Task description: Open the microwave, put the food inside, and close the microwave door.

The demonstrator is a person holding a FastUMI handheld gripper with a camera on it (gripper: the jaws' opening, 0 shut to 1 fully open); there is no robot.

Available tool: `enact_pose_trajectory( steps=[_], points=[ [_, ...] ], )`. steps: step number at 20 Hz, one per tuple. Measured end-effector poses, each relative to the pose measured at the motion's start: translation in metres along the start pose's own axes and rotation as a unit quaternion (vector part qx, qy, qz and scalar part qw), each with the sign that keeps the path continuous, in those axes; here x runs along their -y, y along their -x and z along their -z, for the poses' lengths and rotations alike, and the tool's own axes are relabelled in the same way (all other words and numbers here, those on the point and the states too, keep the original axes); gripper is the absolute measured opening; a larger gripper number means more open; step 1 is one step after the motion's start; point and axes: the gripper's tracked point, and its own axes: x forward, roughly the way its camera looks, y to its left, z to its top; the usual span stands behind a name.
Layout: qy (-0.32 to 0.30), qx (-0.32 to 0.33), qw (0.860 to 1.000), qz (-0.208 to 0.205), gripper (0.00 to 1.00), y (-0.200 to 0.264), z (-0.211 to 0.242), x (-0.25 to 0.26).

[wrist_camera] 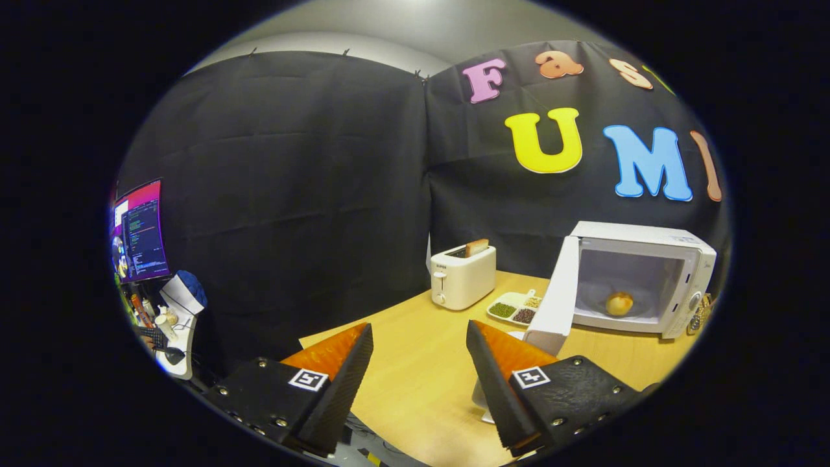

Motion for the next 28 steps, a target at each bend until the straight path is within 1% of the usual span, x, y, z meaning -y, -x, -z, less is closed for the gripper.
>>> enact_pose_trajectory(
  steps=[1,2,3,4,5,6,8,9,10,11,13,20,23,28],
  points=[
    [-0.002,-0.01,1.0,-0.001,0.82,-0.004,0.006,0.002],
    [-0.005,-0.018,1.0,0.001,0.79,-0.009,0.012,0.006],
    [-0.009,-0.025,1.0,0.002,0.69,-0.013,0.017,0.01],
    [-0.013,-0.032,0.999,0.006,0.65,-0.017,0.021,0.014],
    [-0.02,-0.041,0.999,0.009,0.47,-0.02,0.026,0.018],
    [-0.028,-0.048,0.998,0.008,0.38,-0.023,0.03,0.019],
    [-0.03,-0.059,0.998,0.013,0.36,-0.027,0.035,0.024],
    [-0.02,-0.055,0.997,0.051,0.19,-0.021,0.029,0.041],
    [-0.022,-0.057,0.997,0.045,0.02,-0.016,0.032,0.038],
    [-0.023,-0.063,0.997,0.044,0.02,-0.027,0.036,0.042],
    [-0.022,-0.063,0.997,0.042,0.01,-0.025,0.04,0.043],
    [-0.021,-0.064,0.997,0.049,0.01,-0.001,0.042,0.061],
    [-0.021,-0.063,0.996,0.06,0.0,0.013,0.043,0.075],
    [-0.022,-0.063,0.994,0.09,0.01,0.032,0.045,0.107]
  ],
)
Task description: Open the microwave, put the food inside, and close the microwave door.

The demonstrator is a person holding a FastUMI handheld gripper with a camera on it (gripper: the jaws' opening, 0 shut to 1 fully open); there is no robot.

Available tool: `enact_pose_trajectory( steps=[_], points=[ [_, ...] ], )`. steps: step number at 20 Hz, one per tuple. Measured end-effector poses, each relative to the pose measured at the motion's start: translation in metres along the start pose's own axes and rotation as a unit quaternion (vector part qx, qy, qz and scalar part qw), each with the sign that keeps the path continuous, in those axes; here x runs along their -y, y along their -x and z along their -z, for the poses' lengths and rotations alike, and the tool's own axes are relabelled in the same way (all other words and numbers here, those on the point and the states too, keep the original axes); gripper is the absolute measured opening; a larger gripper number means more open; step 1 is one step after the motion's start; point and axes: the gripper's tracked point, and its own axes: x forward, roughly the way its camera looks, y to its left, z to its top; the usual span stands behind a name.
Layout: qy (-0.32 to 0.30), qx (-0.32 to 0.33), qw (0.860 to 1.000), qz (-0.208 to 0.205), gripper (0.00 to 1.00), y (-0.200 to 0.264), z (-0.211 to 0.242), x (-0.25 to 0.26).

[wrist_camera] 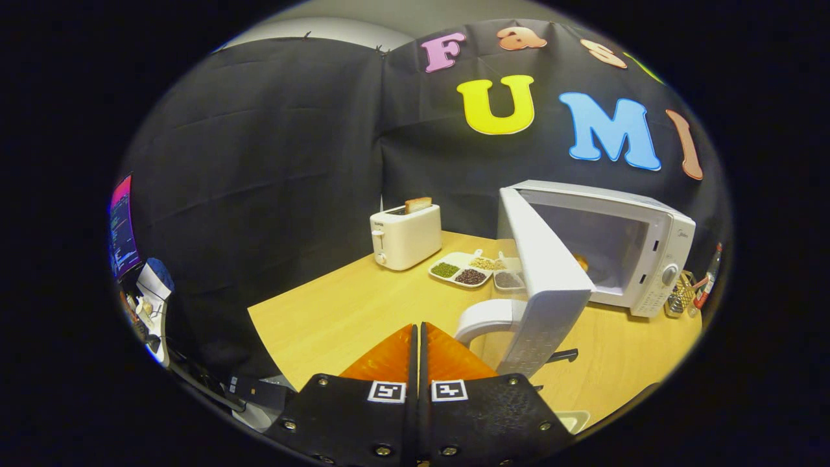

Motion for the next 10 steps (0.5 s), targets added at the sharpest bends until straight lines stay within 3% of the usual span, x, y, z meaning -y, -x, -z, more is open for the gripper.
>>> enact_pose_trajectory(
  steps=[10],
  points=[
    [-0.028,-0.005,0.996,0.081,0.01,0.002,-0.004,0.089]
  ],
)
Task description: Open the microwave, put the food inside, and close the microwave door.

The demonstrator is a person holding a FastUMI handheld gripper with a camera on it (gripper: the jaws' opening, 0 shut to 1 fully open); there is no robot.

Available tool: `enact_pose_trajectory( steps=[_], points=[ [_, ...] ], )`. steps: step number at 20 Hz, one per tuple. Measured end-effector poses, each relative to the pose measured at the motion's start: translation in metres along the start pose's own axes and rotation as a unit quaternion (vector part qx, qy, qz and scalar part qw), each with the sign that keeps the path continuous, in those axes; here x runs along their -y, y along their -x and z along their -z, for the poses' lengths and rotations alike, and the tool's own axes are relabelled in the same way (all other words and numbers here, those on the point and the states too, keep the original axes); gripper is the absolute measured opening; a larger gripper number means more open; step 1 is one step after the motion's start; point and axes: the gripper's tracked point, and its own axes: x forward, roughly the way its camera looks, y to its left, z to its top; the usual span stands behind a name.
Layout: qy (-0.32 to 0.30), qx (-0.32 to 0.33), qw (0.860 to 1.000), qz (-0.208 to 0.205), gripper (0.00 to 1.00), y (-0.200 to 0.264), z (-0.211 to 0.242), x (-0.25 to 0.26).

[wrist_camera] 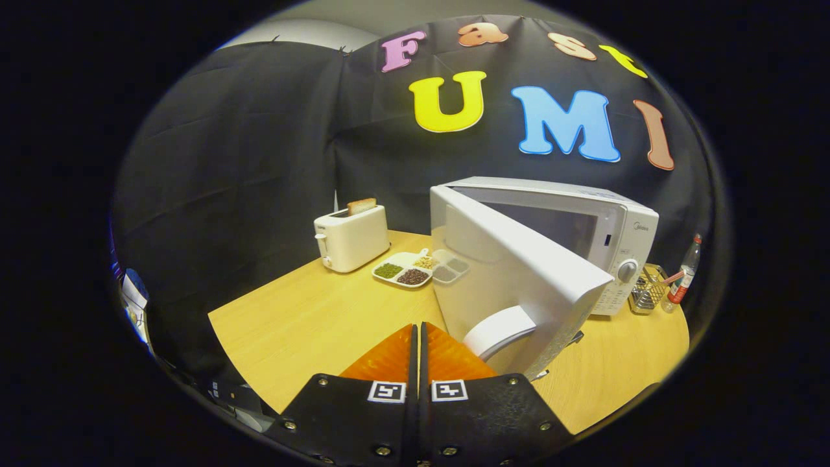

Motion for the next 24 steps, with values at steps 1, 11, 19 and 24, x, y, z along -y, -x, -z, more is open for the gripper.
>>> enact_pose_trajectory(
  steps=[1,11,19,24],
  points=[
    [-0.003,0.0,1.0,0.006,0.01,-0.002,-0.002,0.006],
    [-0.03,0.008,0.998,0.057,0.01,-0.025,-0.017,0.071],
    [-0.047,0.017,0.994,0.102,0.01,-0.052,-0.032,0.125],
    [-0.045,0.023,0.991,0.122,0.0,-0.075,-0.041,0.151]
  ],
)
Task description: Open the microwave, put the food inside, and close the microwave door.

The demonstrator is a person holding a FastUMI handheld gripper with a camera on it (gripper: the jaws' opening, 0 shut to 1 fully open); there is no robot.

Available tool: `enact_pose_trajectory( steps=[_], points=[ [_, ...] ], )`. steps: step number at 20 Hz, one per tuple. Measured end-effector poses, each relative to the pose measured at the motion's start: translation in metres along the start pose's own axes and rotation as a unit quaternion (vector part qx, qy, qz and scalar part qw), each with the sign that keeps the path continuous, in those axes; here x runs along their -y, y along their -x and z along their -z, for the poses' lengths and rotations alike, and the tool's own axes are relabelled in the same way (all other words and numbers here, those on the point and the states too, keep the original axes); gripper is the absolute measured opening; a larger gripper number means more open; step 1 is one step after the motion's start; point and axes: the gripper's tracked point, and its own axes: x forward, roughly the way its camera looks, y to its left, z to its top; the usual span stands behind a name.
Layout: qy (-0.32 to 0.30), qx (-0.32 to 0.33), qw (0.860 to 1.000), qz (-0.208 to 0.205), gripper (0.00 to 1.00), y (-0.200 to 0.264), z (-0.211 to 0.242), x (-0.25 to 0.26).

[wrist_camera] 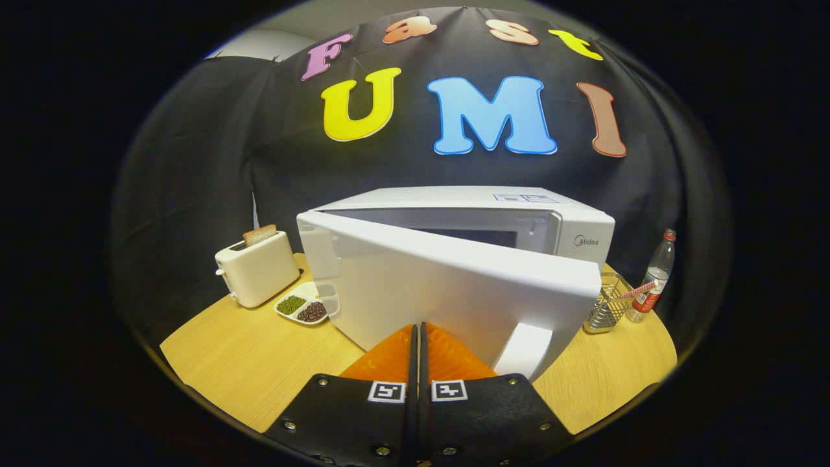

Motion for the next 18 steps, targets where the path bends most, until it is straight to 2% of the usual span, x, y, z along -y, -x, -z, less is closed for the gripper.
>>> enact_pose_trajectory(
  steps=[8,18],
  points=[
    [-0.005,0.006,1.0,0.027,0.0,-0.038,-0.014,0.026],
    [-0.023,0.01,0.999,0.04,0.0,-0.066,-0.026,0.046]
  ],
)
